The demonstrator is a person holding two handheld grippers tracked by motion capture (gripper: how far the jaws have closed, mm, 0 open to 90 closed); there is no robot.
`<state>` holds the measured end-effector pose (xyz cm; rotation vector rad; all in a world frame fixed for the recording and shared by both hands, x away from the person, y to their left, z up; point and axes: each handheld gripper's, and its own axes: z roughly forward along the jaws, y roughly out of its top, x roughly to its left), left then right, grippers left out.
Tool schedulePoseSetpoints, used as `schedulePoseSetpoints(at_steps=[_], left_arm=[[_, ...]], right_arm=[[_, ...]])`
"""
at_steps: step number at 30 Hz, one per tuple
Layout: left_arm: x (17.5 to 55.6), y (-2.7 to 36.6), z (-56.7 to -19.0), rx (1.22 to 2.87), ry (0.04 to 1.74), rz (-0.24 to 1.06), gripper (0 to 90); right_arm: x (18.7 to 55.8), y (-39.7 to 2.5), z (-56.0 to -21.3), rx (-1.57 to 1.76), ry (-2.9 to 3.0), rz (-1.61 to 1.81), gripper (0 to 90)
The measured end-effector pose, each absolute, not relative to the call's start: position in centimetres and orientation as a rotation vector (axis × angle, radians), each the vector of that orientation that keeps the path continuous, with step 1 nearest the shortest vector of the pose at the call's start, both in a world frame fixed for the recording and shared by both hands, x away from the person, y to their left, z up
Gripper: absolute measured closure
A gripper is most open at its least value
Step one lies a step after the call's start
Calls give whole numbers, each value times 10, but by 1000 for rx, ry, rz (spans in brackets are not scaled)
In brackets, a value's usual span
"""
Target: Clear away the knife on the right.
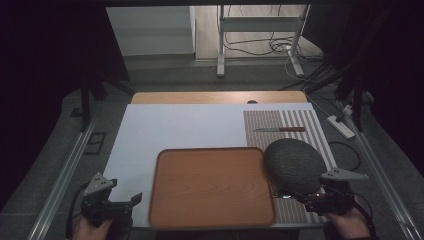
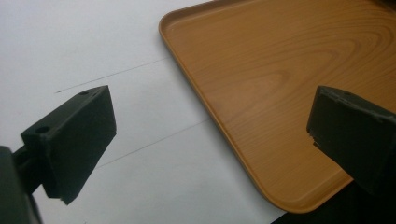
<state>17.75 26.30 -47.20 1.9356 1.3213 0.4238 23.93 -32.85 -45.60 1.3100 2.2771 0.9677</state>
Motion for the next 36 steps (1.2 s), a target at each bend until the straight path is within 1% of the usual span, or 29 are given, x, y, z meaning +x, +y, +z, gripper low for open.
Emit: schedulePoseSetpoints(at_steps=[18, 36], left_arm=[[178, 264, -472, 1927, 1328, 413, 22], [179, 264, -472, 1931, 1337, 414, 23]], right_arm=[[241, -326, -455, 1276, 2272, 956, 3], [255, -319, -456, 1213, 2288, 946, 3]])
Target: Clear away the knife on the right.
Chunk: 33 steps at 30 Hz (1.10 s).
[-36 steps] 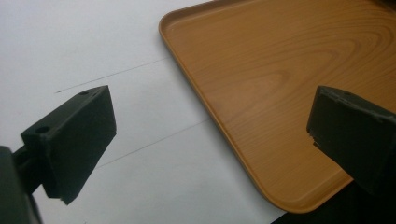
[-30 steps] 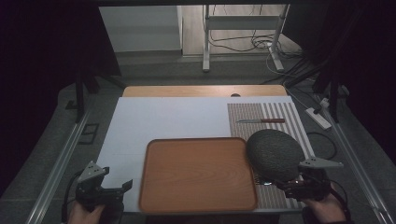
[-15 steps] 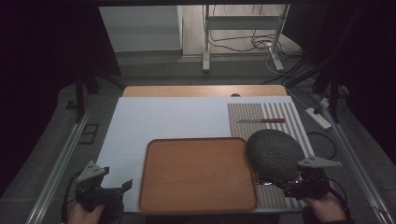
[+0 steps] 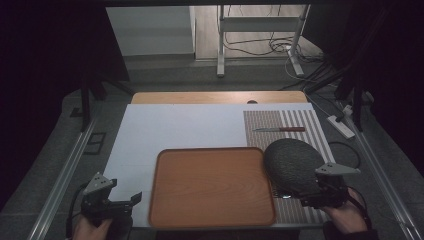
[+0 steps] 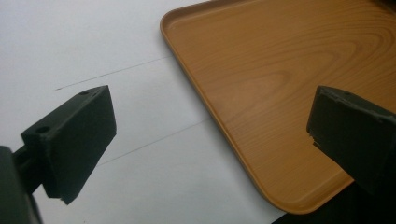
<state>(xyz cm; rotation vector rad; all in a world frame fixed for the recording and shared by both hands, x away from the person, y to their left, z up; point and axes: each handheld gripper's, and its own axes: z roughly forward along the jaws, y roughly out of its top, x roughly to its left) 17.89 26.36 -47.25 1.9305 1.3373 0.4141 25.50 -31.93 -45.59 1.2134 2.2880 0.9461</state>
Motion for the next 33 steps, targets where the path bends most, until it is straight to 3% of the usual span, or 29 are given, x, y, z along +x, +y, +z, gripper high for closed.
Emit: schedulePoseSetpoints(at_steps=[33], left_arm=[[181, 263, -473, 1940, 1347, 409, 24]], right_arm=[[298, -311, -454, 1189, 2332, 1034, 3]])
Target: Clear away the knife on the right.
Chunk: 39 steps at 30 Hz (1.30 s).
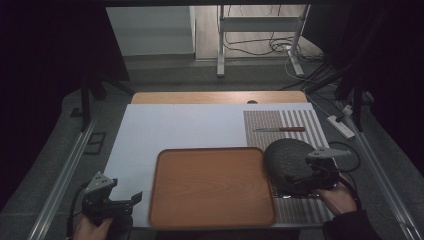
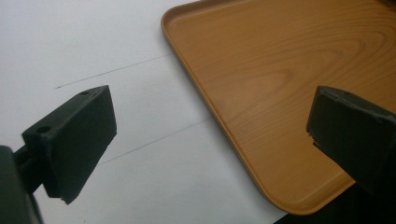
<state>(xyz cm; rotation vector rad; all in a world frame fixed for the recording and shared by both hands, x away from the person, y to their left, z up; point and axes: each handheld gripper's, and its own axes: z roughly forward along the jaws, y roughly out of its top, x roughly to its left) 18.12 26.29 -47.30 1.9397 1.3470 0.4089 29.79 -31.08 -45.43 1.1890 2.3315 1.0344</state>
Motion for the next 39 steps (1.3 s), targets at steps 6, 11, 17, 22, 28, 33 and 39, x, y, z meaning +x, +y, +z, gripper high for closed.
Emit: schedulePoseSetpoints(at_steps=[6, 11, 17, 22, 28, 33, 39], left_arm=[[182, 263, -473, 1943, 1347, 408, 24], [182, 262, -473, 1943, 1348, 407, 24], [182, 262, -473, 1943, 1350, 405, 23], [182, 262, -473, 1946, 1351, 405, 23], [182, 262, -473, 1949, 1352, 405, 18], [182, 261, -473, 1953, 1349, 410, 13], [182, 261, -473, 1953, 1348, 410, 11]], right_arm=[[306, -308, -458, 1186, 2343, 1030, 3], [313, -305, -460, 1163, 2366, 1014, 3], [321, -304, -461, 1165, 2379, 1006, 3], [329, -303, -462, 1175, 2389, 1001, 3], [338, -302, -464, 1191, 2389, 984, 3], [346, -301, -463, 1194, 2384, 970, 2], [358, -301, -464, 1198, 2384, 943, 2]])
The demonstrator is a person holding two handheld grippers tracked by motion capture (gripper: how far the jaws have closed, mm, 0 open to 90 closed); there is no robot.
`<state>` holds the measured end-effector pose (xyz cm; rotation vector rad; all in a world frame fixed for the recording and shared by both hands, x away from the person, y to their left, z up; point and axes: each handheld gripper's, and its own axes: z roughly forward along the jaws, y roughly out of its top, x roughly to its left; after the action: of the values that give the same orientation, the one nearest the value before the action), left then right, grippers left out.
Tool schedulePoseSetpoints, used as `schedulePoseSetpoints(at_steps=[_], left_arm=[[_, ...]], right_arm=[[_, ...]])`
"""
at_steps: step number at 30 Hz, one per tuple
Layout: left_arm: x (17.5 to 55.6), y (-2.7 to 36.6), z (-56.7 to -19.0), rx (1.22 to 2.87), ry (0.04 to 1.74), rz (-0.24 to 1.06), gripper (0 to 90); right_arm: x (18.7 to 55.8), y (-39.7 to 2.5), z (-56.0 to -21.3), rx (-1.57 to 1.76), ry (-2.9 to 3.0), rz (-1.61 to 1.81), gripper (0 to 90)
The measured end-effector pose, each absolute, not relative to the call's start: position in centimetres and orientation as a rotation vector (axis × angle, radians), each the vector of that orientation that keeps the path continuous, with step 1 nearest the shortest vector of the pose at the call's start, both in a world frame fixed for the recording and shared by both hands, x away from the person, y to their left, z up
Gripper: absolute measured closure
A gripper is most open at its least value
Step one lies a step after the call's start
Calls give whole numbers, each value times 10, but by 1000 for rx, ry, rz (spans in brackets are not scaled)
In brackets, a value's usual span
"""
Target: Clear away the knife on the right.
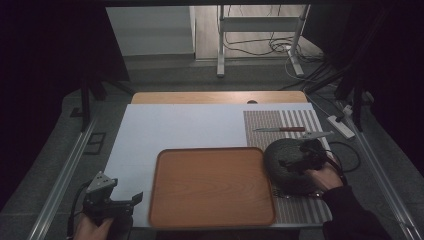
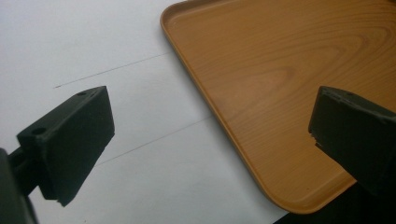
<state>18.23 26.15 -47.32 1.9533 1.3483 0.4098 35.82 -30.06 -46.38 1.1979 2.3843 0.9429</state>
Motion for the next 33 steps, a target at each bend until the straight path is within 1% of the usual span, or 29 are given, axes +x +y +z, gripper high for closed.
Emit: schedulePoseSetpoints(at_steps=[33], left_arm=[[183, 262, -473, 1951, 1358, 414, 0]], right_arm=[[434, -301, -475, 1347, 2337, 853, 0]])
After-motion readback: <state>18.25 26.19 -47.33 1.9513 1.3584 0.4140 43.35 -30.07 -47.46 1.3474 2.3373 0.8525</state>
